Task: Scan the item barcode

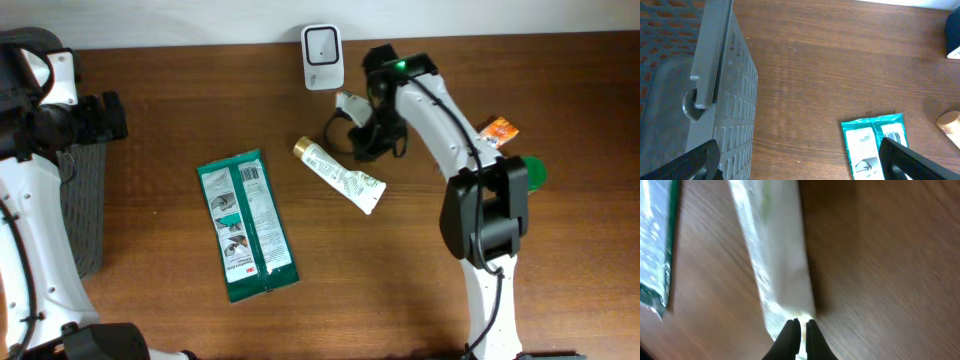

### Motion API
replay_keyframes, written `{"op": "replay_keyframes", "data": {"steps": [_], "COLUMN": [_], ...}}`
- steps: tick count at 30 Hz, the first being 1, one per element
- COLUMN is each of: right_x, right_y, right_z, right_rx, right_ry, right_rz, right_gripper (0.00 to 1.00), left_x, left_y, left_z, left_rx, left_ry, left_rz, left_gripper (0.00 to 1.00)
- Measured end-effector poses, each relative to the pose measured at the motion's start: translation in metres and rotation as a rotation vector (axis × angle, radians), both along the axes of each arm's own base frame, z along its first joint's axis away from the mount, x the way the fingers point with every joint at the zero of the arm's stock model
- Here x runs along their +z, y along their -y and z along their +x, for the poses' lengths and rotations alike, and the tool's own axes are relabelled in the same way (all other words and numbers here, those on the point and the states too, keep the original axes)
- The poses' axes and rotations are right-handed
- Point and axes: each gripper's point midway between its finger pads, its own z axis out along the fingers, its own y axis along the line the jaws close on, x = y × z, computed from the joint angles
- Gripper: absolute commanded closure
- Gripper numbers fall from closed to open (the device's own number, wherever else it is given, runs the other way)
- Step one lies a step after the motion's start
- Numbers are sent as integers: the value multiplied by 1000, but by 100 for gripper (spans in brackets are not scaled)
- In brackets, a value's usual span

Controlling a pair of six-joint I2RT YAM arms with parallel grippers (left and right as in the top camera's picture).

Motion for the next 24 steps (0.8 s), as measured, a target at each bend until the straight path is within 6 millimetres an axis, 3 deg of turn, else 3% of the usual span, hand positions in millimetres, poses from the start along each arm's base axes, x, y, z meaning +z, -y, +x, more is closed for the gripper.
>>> {"op": "replay_keyframes", "data": {"steps": [2, 4, 6, 9, 11, 13, 15, 17, 19, 20, 21, 22, 23, 24], "right_x": [-6, -19, -23, -23, -38, -68, -71, -64, -28, 4, 45, 60, 59, 45], "right_y": [-31, -45, -46, -48, -46, -41, -38, -37, -30, -17, 10, 30, 43, 43], "right_z": [2, -3, 3, 11, 10, 3, 2, -3, 6, 13, 23, 21, 20, 13], "right_rx": [-82, -230, -377, -455, -467, -467, -467, -442, -434, -440, -448, -463, -458, -428], "right_ry": [34, 31, 84, 137, 120, 65, 59, 29, 10, 18, 56, 52, 42, 12], "right_rz": [-29, -103, -186, -215, -243, -294, -311, -307, -248, -195, -139, -130, -137, -155], "right_gripper": [96, 96, 96, 96, 96, 96, 96, 93, 88, 96, 96, 96, 96, 96], "left_x": [0, 0, 0, 0, 0, 0, 0, 0, 0, 0, 0, 0, 0, 0], "left_y": [0, 0, 0, 0, 0, 0, 0, 0, 0, 0, 0, 0, 0, 0], "left_z": [0, 0, 0, 0, 0, 0, 0, 0, 0, 0, 0, 0, 0, 0], "left_rx": [0, 0, 0, 0, 0, 0, 0, 0, 0, 0, 0, 0, 0, 0], "left_ry": [0, 1, 0, 0, 0, 0, 1, 0, 1, 0, 0, 0, 0, 0], "left_rz": [0, 0, 0, 0, 0, 0, 0, 0, 0, 0, 0, 0, 0, 0], "left_gripper": [1, 1, 1, 1, 1, 1, 1, 1, 1, 1, 1, 1, 1, 1]}}
